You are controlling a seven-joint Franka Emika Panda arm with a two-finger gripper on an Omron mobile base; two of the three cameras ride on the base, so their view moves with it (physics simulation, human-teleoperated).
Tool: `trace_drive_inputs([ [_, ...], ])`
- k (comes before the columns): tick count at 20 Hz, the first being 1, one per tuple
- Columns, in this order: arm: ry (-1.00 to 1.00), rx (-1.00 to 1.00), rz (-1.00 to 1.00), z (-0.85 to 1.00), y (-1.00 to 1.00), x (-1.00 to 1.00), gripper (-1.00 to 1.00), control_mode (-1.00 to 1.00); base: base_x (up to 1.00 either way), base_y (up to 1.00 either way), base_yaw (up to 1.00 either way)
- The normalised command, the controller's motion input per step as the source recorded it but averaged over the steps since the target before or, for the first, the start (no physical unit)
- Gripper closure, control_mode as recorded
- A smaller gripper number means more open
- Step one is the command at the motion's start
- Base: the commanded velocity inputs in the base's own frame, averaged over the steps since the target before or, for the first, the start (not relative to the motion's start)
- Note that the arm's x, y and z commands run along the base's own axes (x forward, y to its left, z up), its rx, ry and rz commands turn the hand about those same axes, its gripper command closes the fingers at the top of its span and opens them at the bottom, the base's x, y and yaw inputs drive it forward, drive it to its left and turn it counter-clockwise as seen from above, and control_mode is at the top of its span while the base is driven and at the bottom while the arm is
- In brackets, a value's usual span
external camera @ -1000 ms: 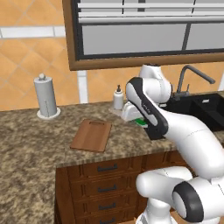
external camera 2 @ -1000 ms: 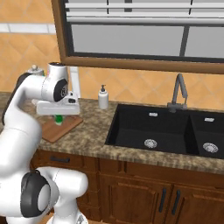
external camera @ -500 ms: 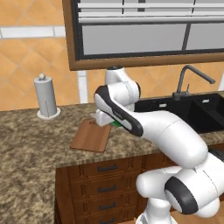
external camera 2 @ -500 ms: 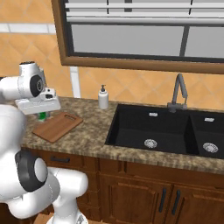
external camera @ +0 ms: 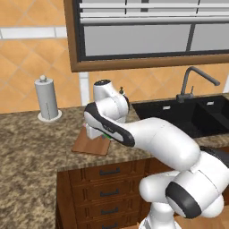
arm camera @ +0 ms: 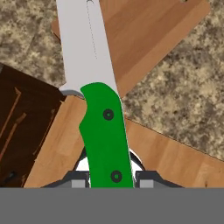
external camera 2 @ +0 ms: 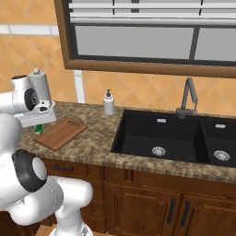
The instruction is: Pick up the knife from the drawer and place it on the cutting board. Then place the meat from the plate to the cutting board.
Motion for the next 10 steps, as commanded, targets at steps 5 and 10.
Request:
trace_drive_inputs([
  [5,0.00,0.00,0.01,-0.60,0.00,0.54,1.00,-1.00,0.00,0.00,0.00],
  [10,0.00,-0.01,0.02,-0.33,0.25,0.42,1.00,-1.00,0.00,0.00,0.00],
])
